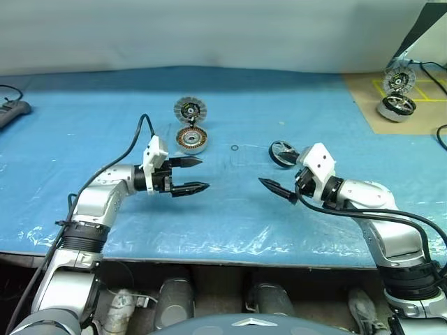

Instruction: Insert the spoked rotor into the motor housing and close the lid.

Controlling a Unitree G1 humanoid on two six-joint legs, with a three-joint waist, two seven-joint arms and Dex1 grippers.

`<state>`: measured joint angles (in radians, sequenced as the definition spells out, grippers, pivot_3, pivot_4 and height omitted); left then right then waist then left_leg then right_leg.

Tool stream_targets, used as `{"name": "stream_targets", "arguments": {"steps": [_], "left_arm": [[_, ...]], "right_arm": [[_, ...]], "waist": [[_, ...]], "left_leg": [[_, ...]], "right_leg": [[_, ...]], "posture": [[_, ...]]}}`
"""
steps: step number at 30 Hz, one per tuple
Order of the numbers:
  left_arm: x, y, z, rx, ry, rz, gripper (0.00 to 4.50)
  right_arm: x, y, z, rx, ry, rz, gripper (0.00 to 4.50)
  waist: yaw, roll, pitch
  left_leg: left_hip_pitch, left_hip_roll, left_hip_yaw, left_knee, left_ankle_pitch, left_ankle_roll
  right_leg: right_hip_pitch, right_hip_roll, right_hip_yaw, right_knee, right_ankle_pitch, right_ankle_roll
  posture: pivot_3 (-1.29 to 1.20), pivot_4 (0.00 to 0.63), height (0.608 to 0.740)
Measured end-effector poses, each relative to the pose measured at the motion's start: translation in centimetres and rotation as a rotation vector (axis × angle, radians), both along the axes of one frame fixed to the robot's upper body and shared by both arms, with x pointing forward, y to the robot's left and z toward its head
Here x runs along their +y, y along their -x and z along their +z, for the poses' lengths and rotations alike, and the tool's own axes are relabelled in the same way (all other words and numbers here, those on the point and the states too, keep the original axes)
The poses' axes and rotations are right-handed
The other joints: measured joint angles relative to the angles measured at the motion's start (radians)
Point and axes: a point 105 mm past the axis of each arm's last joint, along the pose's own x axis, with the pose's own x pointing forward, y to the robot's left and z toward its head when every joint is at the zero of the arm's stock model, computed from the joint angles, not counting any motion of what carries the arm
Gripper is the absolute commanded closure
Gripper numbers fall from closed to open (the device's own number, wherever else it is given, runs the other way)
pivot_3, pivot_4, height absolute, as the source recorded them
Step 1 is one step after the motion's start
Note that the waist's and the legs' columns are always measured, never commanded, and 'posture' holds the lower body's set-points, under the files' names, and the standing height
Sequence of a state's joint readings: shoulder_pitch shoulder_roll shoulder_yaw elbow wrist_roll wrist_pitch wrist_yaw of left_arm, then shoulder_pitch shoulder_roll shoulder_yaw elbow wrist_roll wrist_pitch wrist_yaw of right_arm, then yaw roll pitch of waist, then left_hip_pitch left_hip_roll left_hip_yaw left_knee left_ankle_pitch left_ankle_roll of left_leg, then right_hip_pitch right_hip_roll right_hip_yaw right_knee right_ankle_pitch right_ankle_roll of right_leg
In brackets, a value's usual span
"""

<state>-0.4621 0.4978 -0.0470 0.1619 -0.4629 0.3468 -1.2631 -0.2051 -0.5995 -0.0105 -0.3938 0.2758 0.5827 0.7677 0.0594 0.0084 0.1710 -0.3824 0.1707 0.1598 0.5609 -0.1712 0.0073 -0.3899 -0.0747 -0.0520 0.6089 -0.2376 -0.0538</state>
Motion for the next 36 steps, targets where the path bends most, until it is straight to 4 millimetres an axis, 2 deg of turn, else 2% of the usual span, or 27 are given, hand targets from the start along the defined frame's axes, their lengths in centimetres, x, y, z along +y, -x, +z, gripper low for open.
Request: {"name": "stream_targets", "arguments": {"steps": [4, 13, 24, 36], "left_arm": [[-0.4, -0.2, 0.4, -0.017, 0.01, 0.007, 0.0], [-1.7, -0.9, 1.2, -0.07, 0.024, 0.029, 0.0], [-1.6, -1.5, 1.0, -0.091, 0.009, 0.065, 0.0], [-1.4, -1.8, 0.6, -0.076, 0.014, 0.1, 0.0]], "right_arm": [[-0.3, 0.2, -0.4, 0.042, 0.02, 0.006, 0.02], [0.0, -0.8, 0.6, 0.003, 0.019, -0.027, 0.02], [-0.2, -1.2, 0.5, -0.006, 0.03, -0.043, 0.02], [0.6, -1.8, 0.7, -0.033, 0.073, -0.014, 0.02]], "waist": [[0.009, 0.0, 0.0], [0.01, 0.0, 0.0], [0.01, 0.0, 0.0], [0.009, 0.0, 0.0]], "left_leg": [[-0.001, 0.0, 0.0, -0.001, 0.0, 0.0], [-0.003, 0.0, 0.0, -0.002, 0.001, 0.001], [-0.004, 0.0, 0.001, -0.002, 0.001, 0.001], [-0.005, 0.0, 0.001, -0.001, 0.001, 0.002]], "right_leg": [[-0.001, 0.0, 0.0, -0.001, 0.0, 0.0], [-0.003, 0.0, 0.0, -0.001, 0.0, 0.0], [-0.004, 0.0, 0.0, -0.001, 0.0, 0.0], [-0.005, 0.0, 0.0, 0.0, 0.0, 0.0]], "posture": [[0.0, 0.15, 0.74], [0.0, 0.15, 0.74], [0.0, 0.15, 0.74], [0.0, 0.15, 0.74]]}}
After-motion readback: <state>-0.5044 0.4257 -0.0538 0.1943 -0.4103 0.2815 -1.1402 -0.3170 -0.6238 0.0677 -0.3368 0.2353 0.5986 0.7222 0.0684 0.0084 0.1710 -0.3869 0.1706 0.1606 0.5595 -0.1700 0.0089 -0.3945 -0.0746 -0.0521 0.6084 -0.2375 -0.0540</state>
